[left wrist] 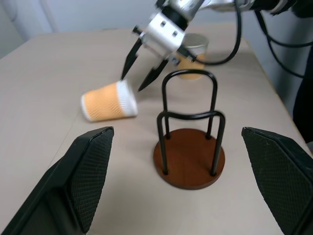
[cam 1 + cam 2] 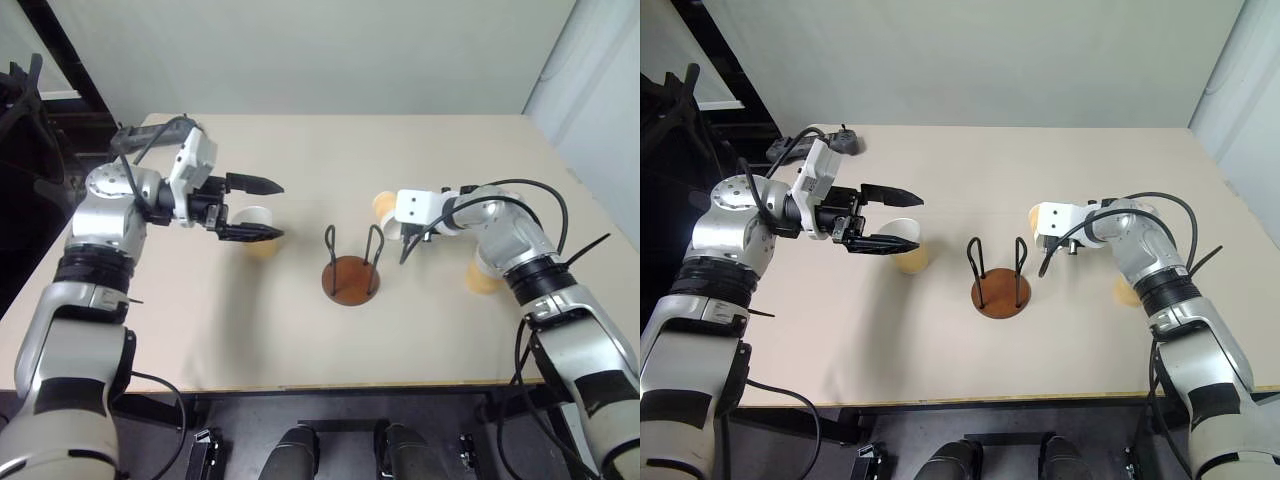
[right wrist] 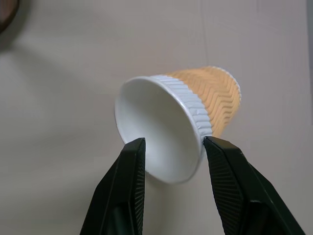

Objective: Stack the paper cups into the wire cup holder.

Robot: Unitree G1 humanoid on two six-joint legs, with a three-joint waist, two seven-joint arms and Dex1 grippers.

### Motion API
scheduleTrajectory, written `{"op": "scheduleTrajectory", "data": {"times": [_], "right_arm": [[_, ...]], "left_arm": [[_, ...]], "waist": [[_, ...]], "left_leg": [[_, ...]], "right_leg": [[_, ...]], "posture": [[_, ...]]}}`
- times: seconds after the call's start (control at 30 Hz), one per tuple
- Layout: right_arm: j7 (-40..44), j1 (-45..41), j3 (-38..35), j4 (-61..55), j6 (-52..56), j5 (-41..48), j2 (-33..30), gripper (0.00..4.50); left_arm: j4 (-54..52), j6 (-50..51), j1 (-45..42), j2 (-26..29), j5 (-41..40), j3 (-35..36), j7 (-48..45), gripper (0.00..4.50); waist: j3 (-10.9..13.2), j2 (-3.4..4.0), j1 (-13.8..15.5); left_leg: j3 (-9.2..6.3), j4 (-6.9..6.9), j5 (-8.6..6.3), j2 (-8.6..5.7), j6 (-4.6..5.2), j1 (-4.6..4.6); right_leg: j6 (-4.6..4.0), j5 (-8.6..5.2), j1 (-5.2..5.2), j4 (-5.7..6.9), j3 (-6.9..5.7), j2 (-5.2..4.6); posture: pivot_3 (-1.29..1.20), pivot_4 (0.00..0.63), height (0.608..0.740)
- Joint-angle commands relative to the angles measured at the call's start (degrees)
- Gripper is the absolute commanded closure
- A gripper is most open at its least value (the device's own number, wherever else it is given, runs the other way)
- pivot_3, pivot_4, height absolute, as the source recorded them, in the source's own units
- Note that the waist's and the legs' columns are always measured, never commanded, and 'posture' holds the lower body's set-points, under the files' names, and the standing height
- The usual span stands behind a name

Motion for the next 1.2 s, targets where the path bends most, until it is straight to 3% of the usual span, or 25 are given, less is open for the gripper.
{"op": "scheduleTrajectory", "data": {"times": [0.03,1.2], "right_arm": [[-2.1,-1.7,-0.2,0.9,-1.5,-0.6,0.1,2.64],[-12.2,-5.1,1.2,9.4,-4.4,-4.1,5.4,2.64]], "left_arm": [[-2.2,1.0,-1.0,1.2,-0.5,2.1,-2.0,0.0],[-3.2,2.0,-0.8,0.9,-0.1,2.8,-2.0,0.0]], "waist": [[0.0,0.0,0.0],[0.0,0.0,0.0]], "left_leg": [[0.0,0.0,0.0,0.0,0.0,0.0],[-0.01,-0.02,-0.03,0.0,-0.05,-0.03]], "right_leg": [[0.0,0.0,0.0,0.01,0.0,0.0],[-0.02,0.01,-0.03,-0.03,0.0,0.0]], "posture": [[0.0,0.15,0.74],[0.0,0.15,0.74]]}}
